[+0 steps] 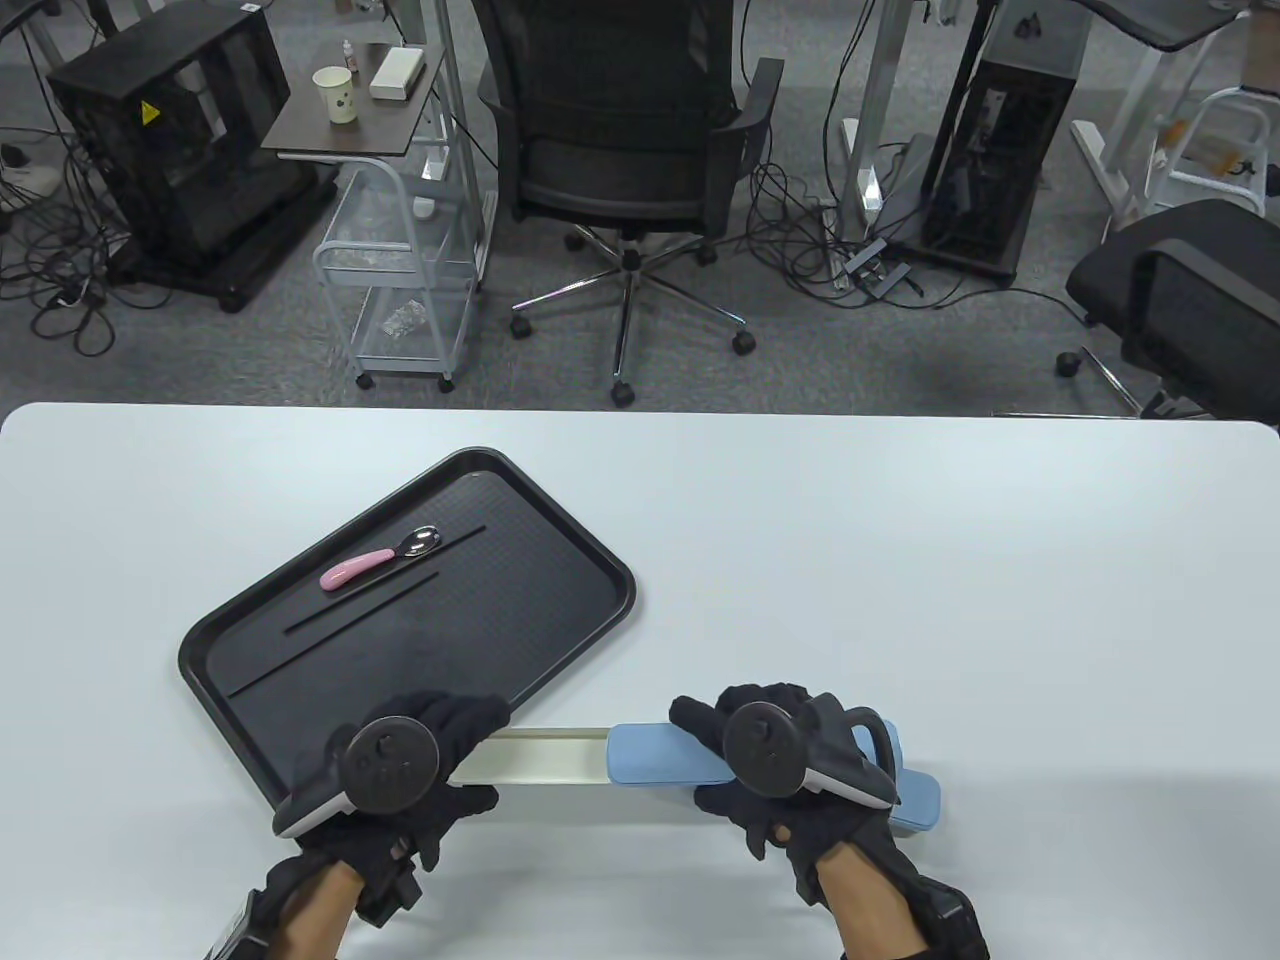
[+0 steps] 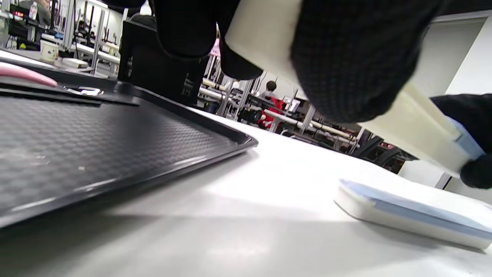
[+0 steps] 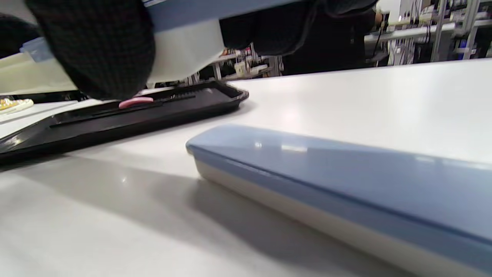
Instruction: Slide to open lunch boxes and place utensils
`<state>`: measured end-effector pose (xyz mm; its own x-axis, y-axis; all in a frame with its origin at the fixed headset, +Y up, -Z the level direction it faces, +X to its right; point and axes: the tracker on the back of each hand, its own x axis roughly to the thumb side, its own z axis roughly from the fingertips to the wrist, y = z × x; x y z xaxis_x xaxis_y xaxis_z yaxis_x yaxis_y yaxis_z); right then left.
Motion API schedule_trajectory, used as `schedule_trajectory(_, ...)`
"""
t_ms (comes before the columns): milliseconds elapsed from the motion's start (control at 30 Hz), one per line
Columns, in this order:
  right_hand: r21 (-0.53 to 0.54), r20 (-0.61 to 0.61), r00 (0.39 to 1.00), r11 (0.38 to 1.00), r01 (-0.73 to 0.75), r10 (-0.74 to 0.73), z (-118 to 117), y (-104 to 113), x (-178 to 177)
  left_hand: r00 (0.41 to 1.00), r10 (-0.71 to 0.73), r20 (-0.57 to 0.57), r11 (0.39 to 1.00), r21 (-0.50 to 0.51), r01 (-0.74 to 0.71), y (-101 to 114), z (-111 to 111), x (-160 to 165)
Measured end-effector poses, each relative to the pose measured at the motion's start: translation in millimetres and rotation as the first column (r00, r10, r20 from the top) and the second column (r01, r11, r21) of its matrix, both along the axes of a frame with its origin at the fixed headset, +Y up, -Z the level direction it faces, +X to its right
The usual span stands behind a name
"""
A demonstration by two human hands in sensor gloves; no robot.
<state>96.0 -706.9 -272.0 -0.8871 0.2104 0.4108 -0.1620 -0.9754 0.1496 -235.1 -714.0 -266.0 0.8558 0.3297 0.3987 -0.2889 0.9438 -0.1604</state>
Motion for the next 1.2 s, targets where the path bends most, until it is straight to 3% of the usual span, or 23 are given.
schedule_trajectory(133,0.032,0.032,0.999,0.999,-0.007,0.006,-1,4,8,0.997,0.001,-0.078,1.0,0.019,0.0,14,1,-14)
schedule_trajectory(300,0.038,0.05,0.999,0.999,0.003,-0.005,-2,6,14,0.959,-0.033,-0.281,0.994,0.087,0.059,33,-9,-45)
schedule_trajectory(467,0.038,0.047,0.999,0.999,0.011,-0.013,-2,6,14,0.887,-0.068,-0.456,0.998,-0.017,0.067,36,-34,-76)
schedule_trajectory(600,0.036,0.047,0.999,0.999,0.013,-0.014,-2,6,14,0.832,-0.146,-0.535,0.989,-0.065,0.132,33,-53,-89)
schedule_trajectory(967,0.035,0.041,0.999,0.999,0.018,-0.02,-2,7,14,0.697,-0.349,-0.626,0.935,-0.284,0.213,-4,-110,-113)
schedule_trajectory(1200,0.035,0.044,0.999,0.999,0.021,-0.022,-2,7,15,0.628,-0.443,-0.64,0.89,-0.396,0.224,-37,-129,-122)
